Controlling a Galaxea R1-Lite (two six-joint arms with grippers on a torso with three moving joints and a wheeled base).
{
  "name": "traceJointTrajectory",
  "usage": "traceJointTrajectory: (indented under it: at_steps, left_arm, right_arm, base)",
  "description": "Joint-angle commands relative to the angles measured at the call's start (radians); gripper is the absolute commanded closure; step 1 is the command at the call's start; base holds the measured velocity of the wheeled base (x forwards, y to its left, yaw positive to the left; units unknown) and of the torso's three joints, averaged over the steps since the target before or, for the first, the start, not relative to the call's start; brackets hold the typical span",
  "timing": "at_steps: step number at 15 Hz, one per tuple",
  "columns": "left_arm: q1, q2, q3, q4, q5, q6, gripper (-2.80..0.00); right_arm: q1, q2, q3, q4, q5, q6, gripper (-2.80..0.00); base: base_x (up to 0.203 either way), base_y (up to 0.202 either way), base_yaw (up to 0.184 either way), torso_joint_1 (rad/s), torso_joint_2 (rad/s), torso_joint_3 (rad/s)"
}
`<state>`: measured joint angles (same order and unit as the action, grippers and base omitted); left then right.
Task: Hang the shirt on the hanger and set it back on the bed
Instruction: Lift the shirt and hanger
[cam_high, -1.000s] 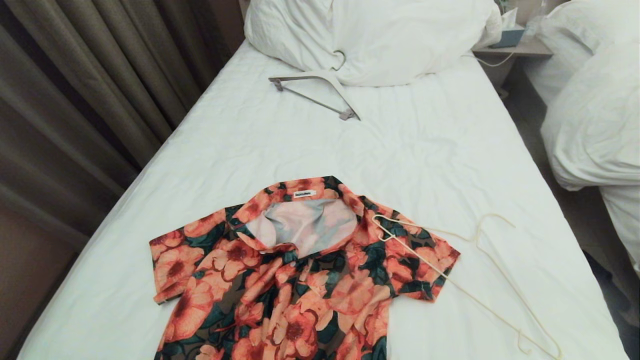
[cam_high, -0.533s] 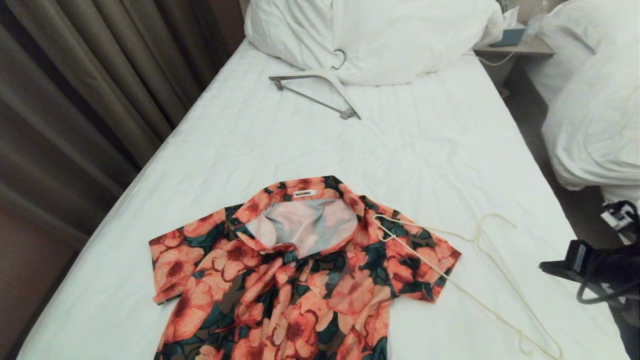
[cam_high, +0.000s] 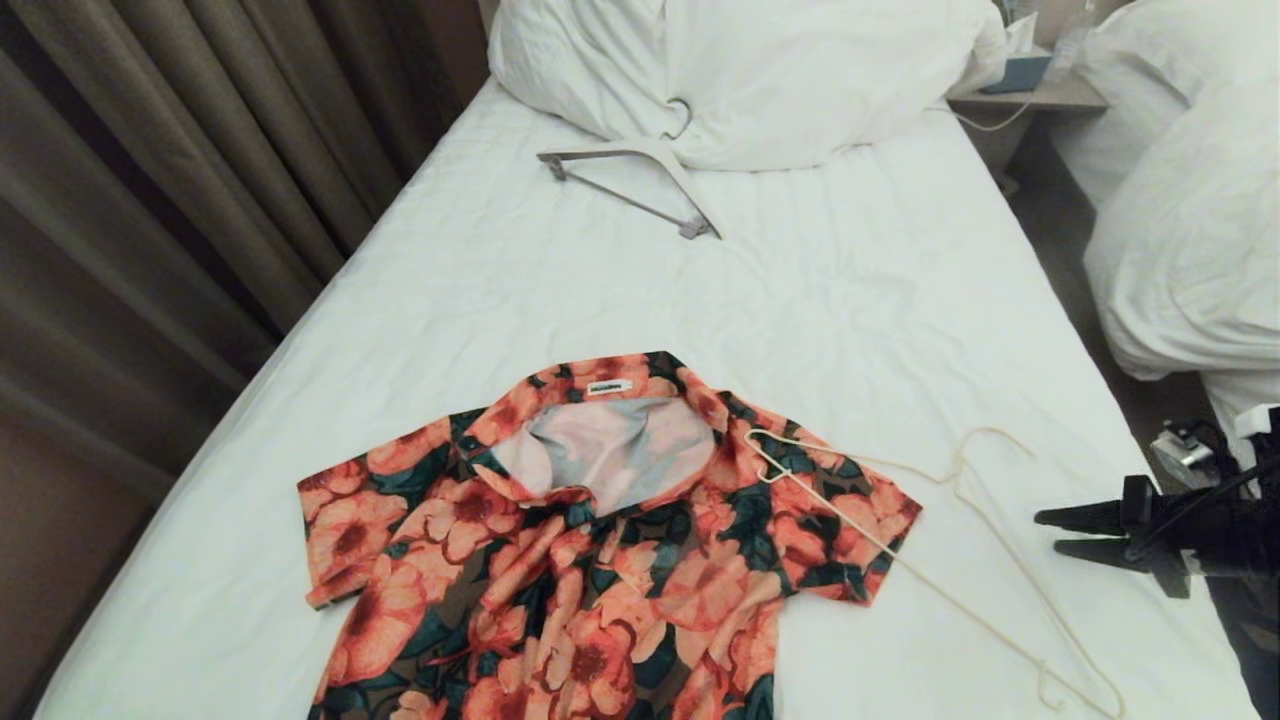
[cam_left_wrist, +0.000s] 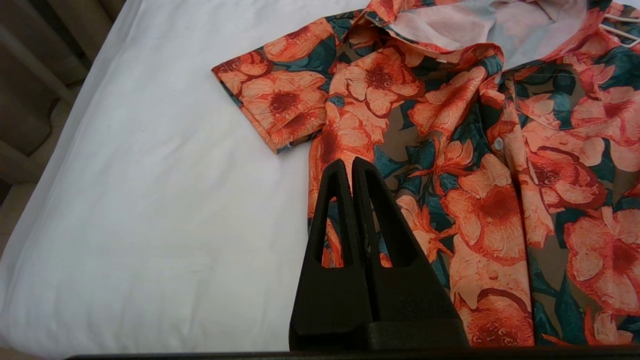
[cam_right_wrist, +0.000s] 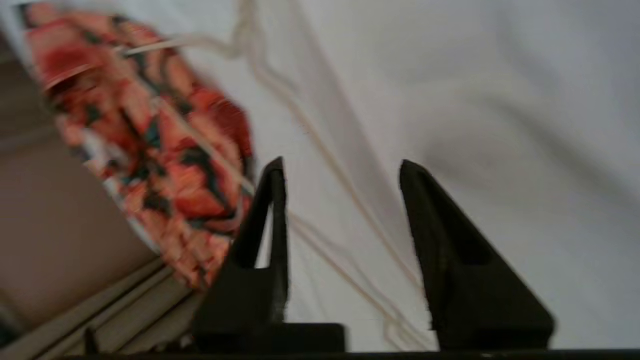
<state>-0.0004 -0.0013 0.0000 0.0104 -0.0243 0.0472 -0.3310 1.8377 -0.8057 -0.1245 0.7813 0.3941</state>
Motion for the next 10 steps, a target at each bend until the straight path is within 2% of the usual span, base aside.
traceJointTrajectory:
  at_steps: [1, 3, 4, 7, 10]
  left_arm:
    - [0.0, 0.001, 0.002, 0.0, 0.0, 0.0, 0.0]
    - [0.0, 0.001, 0.002, 0.0, 0.0, 0.0, 0.0]
    - [-0.001, 0.001, 0.002, 0.0, 0.0, 0.0, 0.0]
    - [0.0, 0.001, 0.002, 0.0, 0.0, 0.0, 0.0]
    - [0.0, 0.001, 0.002, 0.0, 0.0, 0.0, 0.0]
  right_arm:
    - [-0.026, -0.003, -0.001, 0.0, 0.082, -0.018, -2.8]
    - [-0.045, -0.001, 0.0, -0.001, 0.215, -0.079, -2.8]
    - [-0.043, 0.004, 0.001, -0.002, 0.253, -0.11, -2.8]
    - [-0.022, 0.032, 0.0, -0.003, 0.318, -0.223, -2.8]
    - [0.022, 0.077, -0.001, -0.006, 0.32, -0.305, -2.8]
  base:
    - [0.0, 0.0, 0.0, 0.0, 0.0, 0.0]
    - [0.0, 0.0, 0.0, 0.0, 0.0, 0.0]
    - [0.0, 0.0, 0.0, 0.0, 0.0, 0.0]
    - [0.0, 0.0, 0.0, 0.0, 0.0, 0.0]
    - [0.0, 0.0, 0.0, 0.0, 0.0, 0.0]
